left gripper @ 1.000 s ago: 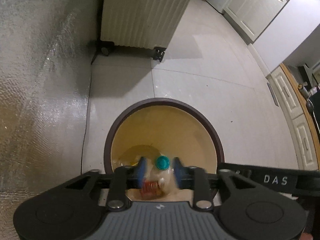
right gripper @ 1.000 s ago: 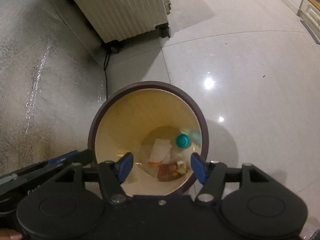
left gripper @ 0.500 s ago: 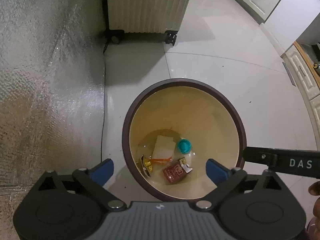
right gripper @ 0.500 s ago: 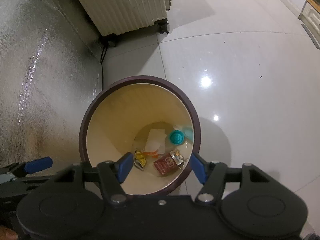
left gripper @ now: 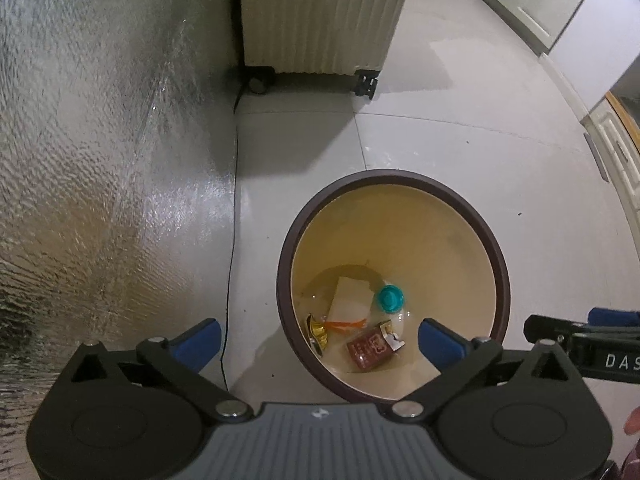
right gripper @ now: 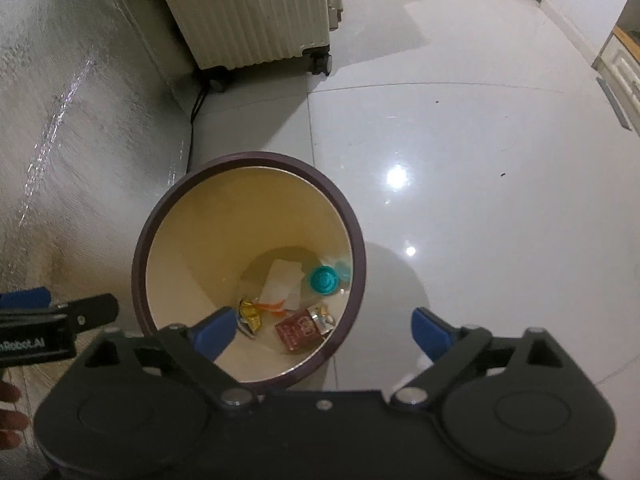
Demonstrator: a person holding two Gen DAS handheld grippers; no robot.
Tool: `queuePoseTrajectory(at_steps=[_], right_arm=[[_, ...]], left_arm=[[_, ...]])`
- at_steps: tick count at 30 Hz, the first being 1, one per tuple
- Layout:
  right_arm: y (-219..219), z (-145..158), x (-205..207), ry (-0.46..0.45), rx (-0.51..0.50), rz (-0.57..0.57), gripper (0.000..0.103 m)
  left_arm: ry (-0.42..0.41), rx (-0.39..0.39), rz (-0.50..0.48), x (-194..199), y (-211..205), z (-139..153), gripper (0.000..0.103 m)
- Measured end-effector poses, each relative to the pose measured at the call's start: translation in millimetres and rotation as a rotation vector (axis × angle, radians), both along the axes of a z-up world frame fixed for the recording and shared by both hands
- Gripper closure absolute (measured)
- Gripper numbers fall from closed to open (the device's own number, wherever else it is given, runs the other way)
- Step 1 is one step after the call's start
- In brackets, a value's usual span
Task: Collect trash
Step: 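Open both tools to drop the can and wrapper into the bin, then move both tools back to the trash on the table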
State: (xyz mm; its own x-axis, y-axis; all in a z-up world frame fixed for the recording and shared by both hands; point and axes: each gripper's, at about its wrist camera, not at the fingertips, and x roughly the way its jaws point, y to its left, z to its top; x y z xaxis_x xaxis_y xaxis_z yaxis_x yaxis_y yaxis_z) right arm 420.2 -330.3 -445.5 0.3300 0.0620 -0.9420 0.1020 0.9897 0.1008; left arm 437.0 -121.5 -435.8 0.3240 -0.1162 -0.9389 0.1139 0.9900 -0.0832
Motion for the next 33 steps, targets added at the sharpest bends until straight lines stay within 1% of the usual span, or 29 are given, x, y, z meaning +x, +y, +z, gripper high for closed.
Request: queuePoseTrajectory(at_steps=[2,5,10,13,18,20,24,28,33], right_arm=[[-0.2,0.3,-2.0,-0.002,-0.013,0.013,0.0],[-1.3,0.8,-4.5,0.001,-0.026,0.021,0.0],[-6.8,8.2,-7.7,-0.018,-0.037,-0.004,0.0],[-10.2,18.1,-13.3,-0.034,-0.044,-0.013,0.0],[-9.4,39.8,-29.8,-0.074,-0.052,-0.018,0.0],[-8.9,51.7,-38.8,-0.094,-0.05,-0.027,0.0],[-8.4,79.0,-56.7,-0.137,-0.045,-0.022,0.0],[-10.9,116.2,-78.3,-0.21,-0.069,-0.025,0.0],[-14.5,161.0,-106.2,-0.295,-0.08,-0.025,0.0]], left_arm=[[0.0,0.016,-0.006,-1.8,-1.1,2.4,0.0],[-0.011,0.029,-0.002,-4.5,-0.5,8.0,0.0],[-0.016,0.052,0.008,-11.4,3.9,15.9,0.0],[-0.03,0.053,0.012,-15.4,5.5,25.9,0.0],[-0.084,0.044,-0.004,-29.5,2.7,53.9,0.0],[-0.108,0.031,0.001,-38.3,3.2,66.9,0.0],[-0.156,0.032,-0.006,-54.7,2.8,91.2,0.0],[-0.205,0.027,-0.014,-71.7,0.6,117.9,0.0],[-0.286,0.013,-0.022,-95.2,-1.5,160.9,0.0]])
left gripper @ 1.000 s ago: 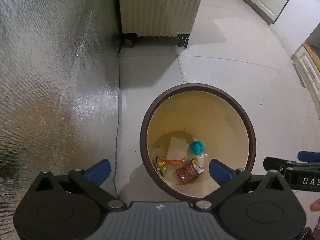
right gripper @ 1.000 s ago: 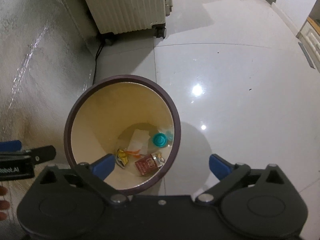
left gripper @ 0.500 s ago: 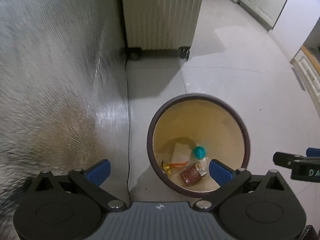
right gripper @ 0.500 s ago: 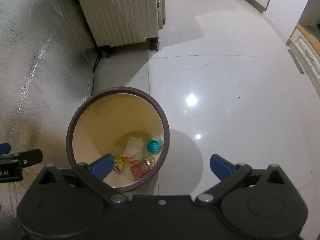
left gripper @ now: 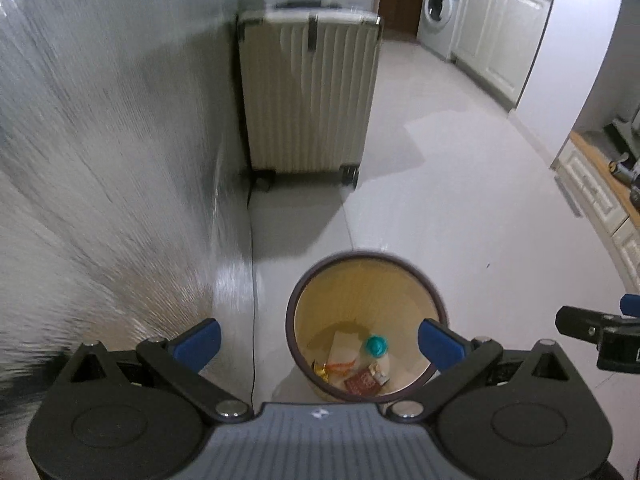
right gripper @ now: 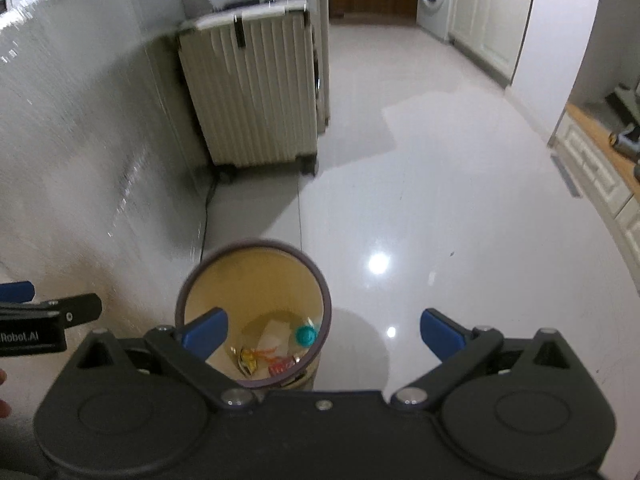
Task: Collect trash
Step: 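Move both tools back to the trash on the table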
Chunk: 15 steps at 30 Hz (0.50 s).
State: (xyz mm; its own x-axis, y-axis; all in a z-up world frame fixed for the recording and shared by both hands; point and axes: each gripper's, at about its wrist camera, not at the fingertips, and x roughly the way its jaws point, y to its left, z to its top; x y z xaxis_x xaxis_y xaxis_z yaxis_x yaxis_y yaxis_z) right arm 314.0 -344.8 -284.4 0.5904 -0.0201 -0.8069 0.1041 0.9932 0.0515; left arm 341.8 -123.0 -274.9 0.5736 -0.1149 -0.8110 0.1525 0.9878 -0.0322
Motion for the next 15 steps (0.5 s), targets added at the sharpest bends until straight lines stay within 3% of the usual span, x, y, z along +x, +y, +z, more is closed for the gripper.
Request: queuePoseTrajectory(at_steps=[15], right_arm=[[-21.4,131.5,-76.0,-0.241,-0.042,-0.069,0.0]], left_arm=[[-0.277,-0.059,-0.06,-69.6,-12.4,131.4,0.0]])
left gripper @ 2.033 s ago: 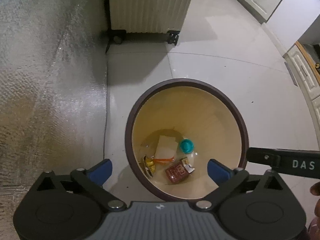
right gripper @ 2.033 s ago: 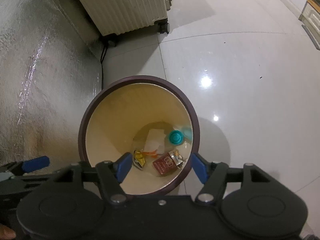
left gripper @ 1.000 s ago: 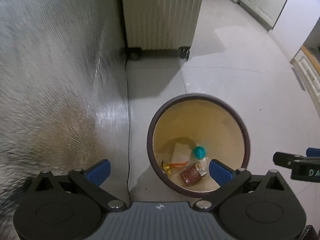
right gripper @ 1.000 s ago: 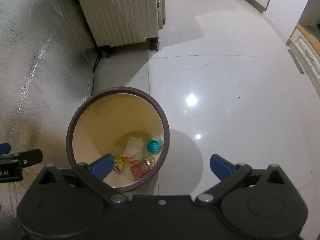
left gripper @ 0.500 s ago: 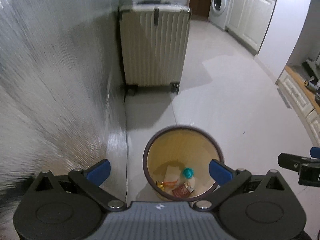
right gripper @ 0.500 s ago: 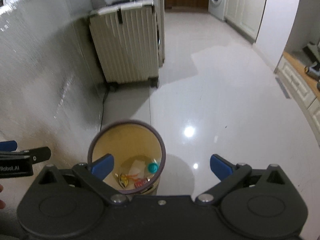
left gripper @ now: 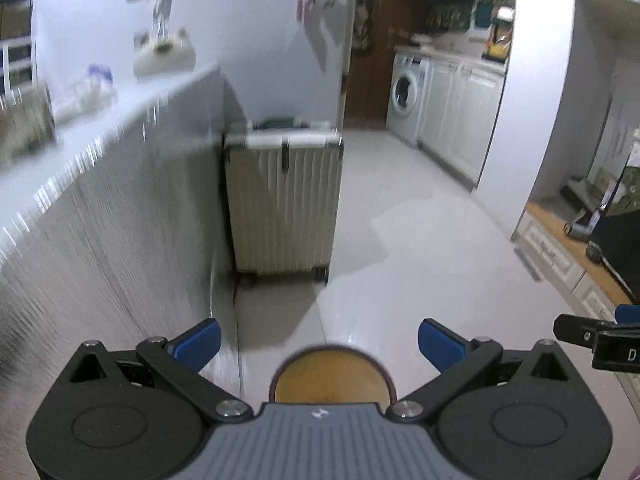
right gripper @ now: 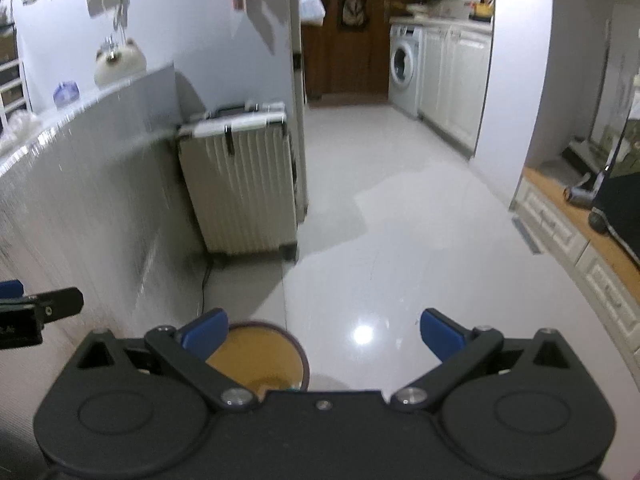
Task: Collect trash
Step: 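Move both tools back to the trash on the table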
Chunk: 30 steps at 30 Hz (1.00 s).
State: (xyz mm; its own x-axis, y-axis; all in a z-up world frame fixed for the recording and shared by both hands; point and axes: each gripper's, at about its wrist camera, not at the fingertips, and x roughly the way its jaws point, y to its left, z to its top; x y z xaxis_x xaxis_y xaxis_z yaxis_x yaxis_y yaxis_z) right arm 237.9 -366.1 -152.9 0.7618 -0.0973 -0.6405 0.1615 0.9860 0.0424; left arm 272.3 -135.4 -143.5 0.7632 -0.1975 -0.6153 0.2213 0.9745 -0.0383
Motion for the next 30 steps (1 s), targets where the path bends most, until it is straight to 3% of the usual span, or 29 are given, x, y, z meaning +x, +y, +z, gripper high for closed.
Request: queuePoseTrajectory(at_steps=[6,16,30], right_arm=[[3.3,51.0,-30.9,-0.12,-0.011,-0.003,0.0],[33.2,118.8,-72.3,-0.287,-0.009,0.055,0.0],[121.1,159.9,-75.1,-0.377,0.004,0.208,0.0]], left_arm=[[-0.107,0.005,-0.042,-34.4,-2.5,51.7,0.0],[-0.255,-0.031,-0.009,-84.5,30.8,117.6,0.0],[-0.407,-0.046,0.108,-121.2,128.9,175.3,0.0]])
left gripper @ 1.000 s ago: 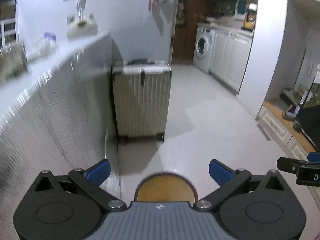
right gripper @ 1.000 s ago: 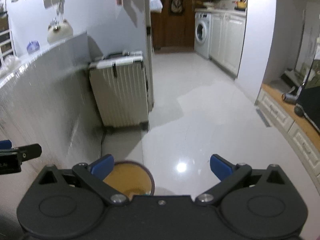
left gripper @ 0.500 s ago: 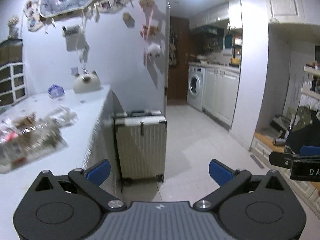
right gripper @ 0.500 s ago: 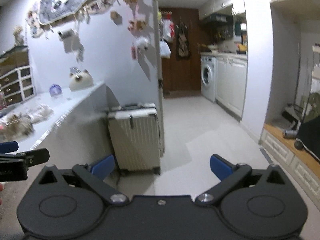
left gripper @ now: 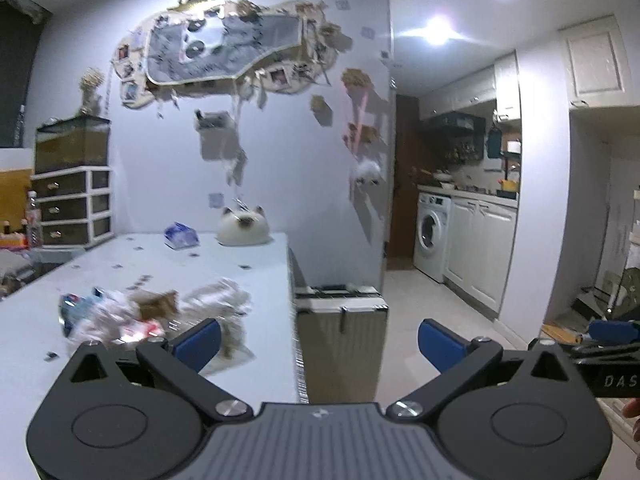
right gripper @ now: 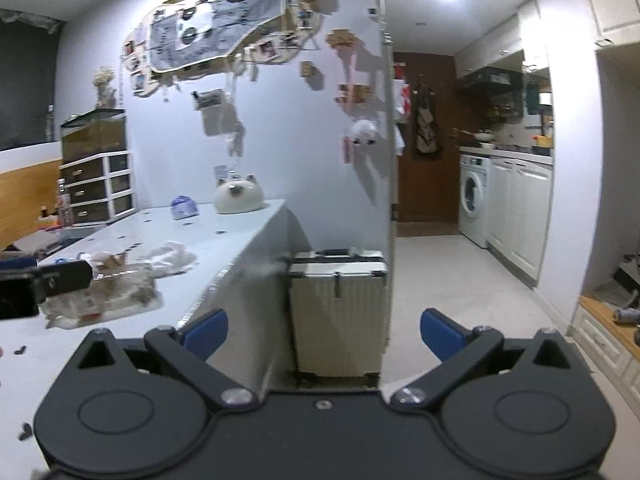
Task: Collect trash
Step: 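Move both tools back to the trash on the table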
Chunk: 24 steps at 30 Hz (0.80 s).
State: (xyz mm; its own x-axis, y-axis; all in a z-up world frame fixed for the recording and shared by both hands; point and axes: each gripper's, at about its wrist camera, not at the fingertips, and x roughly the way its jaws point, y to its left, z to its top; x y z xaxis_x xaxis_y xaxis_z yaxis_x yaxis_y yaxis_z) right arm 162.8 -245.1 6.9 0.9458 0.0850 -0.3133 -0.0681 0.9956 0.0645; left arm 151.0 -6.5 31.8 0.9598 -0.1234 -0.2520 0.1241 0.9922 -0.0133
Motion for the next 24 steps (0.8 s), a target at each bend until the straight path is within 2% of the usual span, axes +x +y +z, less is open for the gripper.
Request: queuePoseTrajectory(at_steps=[13,21,24], right_arm=[[104.5,14.4,38.8,0.02,0.014,0.16,0.0],[161.9,14.8,68.5,0.053,0.002,0.216,0.0],[179.6,15.5,81.5,0.069,0.019,0.221,0.0]], left_arm=[[-0.034,0.044,0.112,6.2,115.4,19.0,0.0],[0.021,0.04,0.147,47.8,190.9,14.1,0.0],[0.041,0.009,0.14,69.5,218.6,11.8,0.0]])
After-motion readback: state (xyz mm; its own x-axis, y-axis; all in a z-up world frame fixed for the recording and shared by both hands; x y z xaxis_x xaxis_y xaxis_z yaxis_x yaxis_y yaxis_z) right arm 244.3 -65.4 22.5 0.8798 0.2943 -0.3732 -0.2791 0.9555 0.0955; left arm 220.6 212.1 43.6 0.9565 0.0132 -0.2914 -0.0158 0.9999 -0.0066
